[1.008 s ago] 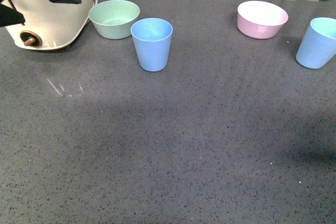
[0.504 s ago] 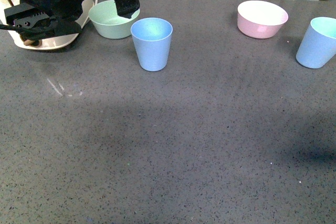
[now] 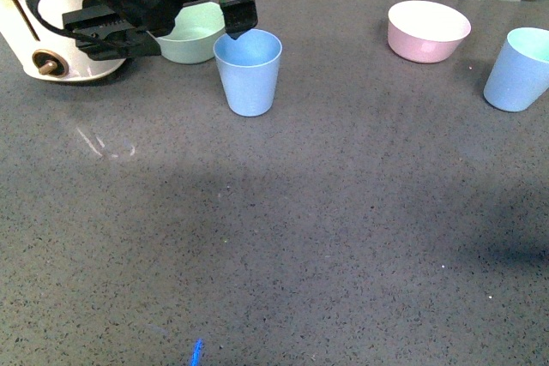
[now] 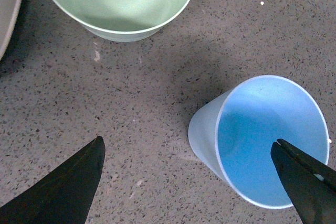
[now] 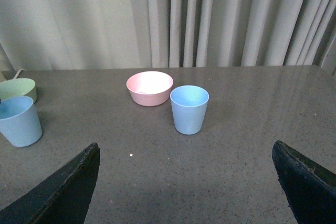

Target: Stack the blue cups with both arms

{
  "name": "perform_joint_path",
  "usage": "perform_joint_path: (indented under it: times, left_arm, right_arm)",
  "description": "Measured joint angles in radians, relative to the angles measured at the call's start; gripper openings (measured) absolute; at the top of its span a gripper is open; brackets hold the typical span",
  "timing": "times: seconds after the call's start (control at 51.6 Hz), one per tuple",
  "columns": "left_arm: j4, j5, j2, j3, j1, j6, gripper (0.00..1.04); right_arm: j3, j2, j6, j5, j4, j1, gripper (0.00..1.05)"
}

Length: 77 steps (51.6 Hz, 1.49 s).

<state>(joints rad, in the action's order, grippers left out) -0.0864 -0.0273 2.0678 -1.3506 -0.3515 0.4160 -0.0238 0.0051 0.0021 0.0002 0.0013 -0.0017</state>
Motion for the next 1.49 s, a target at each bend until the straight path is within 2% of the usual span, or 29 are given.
perform_joint_path:
  times: [0.233, 0.31, 0.504, 0.659, 0.834, 1.086, 1.493]
  left_arm:
    - [-0.056, -0.028, 0.097, -0.124, -0.015, -0.014, 0.95]
    - [-0.073, -0.035, 0.124, -0.153, -0.021, -0.018, 0.8]
    - [-0.089, -0.036, 0.148, -0.177, -0.035, -0.007, 0.56]
    - [-0.112, -0.037, 0.149, -0.187, -0.068, 0.012, 0.25]
    - [-0.13, -0.042, 0.148, -0.187, -0.095, 0.037, 0.02]
    - [-0.145, -0.05, 0.1, -0.156, -0.162, 0.077, 0.02]
    - [-0.204, -0.074, 0.1, -0.162, -0.317, 0.127, 0.02]
  right_arm:
    - [0.0, 0.0, 0.0, 0.0, 0.0, 0.0, 0.96]
    - [0.0, 0.0, 0.0, 0.0, 0.0, 0.0, 0.96]
    - [0.0, 0.0, 0.0, 0.0, 0.0, 0.0, 0.96]
    - [0.0, 0.0, 0.0, 0.0, 0.0, 0.0, 0.96]
    - [0.0, 0.0, 0.0, 0.0, 0.0, 0.0, 0.96]
    - [0.0, 0.0, 0.0, 0.0, 0.0, 0.0, 0.96]
    - [0.0, 0.0, 0.0, 0.0, 0.0, 0.0, 0.96]
